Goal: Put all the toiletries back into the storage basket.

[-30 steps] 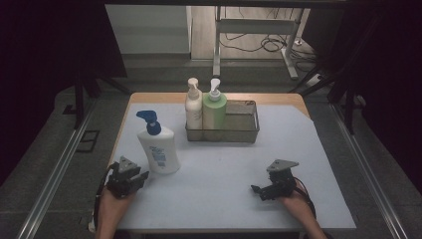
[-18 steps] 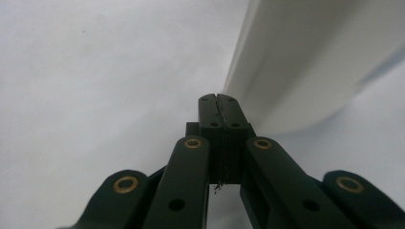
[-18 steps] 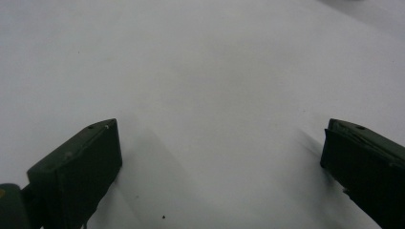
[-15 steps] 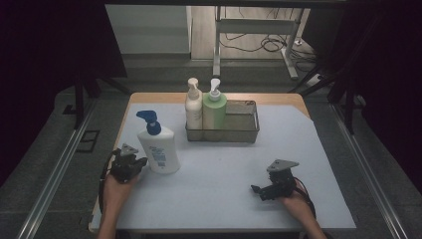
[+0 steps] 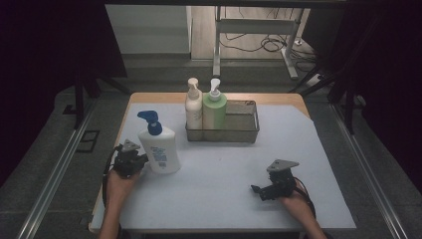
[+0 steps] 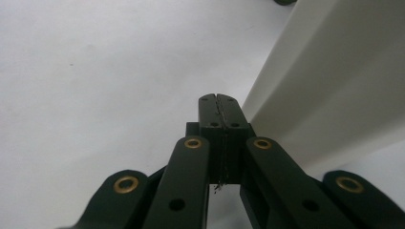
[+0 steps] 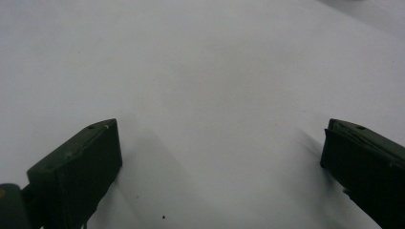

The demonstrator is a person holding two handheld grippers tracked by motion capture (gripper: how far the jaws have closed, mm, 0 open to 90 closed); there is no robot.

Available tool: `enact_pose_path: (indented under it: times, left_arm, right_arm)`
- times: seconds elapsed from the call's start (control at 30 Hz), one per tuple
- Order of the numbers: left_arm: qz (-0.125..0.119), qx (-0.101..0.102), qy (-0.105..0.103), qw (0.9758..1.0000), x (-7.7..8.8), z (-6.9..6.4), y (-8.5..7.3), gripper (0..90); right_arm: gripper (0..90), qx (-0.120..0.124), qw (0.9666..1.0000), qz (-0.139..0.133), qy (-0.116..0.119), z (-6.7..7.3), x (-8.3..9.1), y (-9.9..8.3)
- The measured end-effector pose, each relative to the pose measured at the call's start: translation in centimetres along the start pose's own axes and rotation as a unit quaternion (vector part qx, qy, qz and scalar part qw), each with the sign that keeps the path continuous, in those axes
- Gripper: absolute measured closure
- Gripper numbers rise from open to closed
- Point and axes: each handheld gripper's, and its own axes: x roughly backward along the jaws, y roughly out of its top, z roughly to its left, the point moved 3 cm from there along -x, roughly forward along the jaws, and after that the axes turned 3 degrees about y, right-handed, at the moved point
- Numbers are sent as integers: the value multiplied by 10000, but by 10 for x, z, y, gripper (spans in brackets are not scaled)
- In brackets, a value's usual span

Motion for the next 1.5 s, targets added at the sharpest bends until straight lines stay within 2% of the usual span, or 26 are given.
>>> enact_pose_path:
  times: [0.1,0.23,0.3,0.67,0.9,1.27,1.5]
  left_arm:
    - [-9,-23,-83,10000,-1,-5,-1,894]
    - [60,-178,-130,9997,-4,-12,0,894]
    - [59,-192,-179,9996,-5,-14,0,894]
    - [28,-115,-431,9990,-3,-23,-5,894]
    - [61,-286,-562,9980,-2,-35,-6,894]
    - [59,-385,-718,9967,-3,-51,-5,893]
    - [92,-531,-781,9955,-3,-63,-3,894]
  right_arm:
    - [0,-1,10000,1,-2,0,0,0]
    - [0,-2,10000,0,0,0,0,0]
    - [0,-3,10000,1,1,0,0,0]
    - [0,-3,10000,-1,1,0,0,0]
    - [0,-3,10000,-2,-1,0,0,0]
    - [0,0,10000,1,-4,0,0,0]
    - [0,5,10000,13,-11,0,0,0]
